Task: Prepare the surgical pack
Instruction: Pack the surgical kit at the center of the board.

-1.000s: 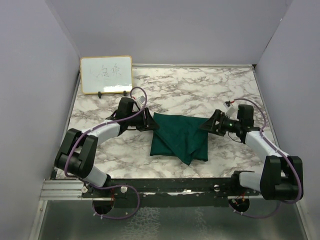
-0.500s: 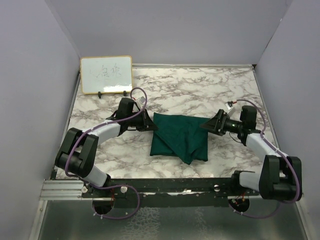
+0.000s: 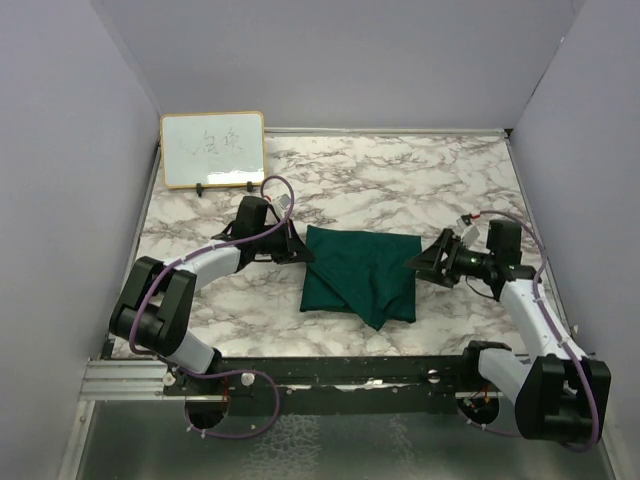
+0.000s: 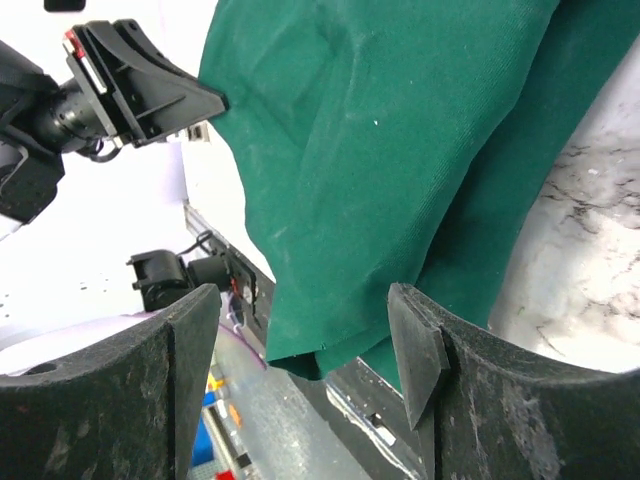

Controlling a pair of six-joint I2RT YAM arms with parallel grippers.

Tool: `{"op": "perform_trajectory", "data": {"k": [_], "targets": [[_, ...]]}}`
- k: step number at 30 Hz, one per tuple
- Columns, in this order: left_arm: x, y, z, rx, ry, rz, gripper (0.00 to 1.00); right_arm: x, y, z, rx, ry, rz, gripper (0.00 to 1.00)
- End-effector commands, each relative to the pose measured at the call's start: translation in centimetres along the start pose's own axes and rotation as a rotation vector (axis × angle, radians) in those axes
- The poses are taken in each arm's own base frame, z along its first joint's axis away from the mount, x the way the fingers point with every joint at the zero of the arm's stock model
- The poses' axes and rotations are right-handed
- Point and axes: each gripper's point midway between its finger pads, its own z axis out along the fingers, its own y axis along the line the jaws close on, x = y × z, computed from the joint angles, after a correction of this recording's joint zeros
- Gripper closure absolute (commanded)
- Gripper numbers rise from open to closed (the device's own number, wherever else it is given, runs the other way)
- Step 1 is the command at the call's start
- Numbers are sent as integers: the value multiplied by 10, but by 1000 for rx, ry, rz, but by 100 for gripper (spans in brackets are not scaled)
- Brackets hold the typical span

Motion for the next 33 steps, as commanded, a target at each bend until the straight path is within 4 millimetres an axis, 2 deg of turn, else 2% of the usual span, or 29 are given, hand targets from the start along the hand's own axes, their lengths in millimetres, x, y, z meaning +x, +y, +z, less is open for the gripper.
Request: {"op": "perform_trajectory", "data": {"k": [1, 3, 5, 11, 18, 23, 33], "targets": [[4, -1, -5, -9, -1, 18, 100, -30, 5, -14, 106, -121, -110, 31], [3, 0, -6, -11, -9, 18, 100, -39, -9, -14, 169, -153, -122, 27], [1, -1, -5, -11, -13, 22, 100, -41, -18, -10, 152, -138, -109, 25], [2, 1, -5, -17, -6, 21, 100, -61, -19, 7, -4, -150, -153, 17], [4, 2, -5, -10, -4, 12, 100, -48, -21, 28, -236, -32, -122, 16], [6, 1, -4, 6, 8, 5, 100, -49, -9, 27, -322, -38, -125, 17], [7, 0, -6, 8, 0, 7, 100, -47, 0, 27, -377, -18, -119, 19]]}}
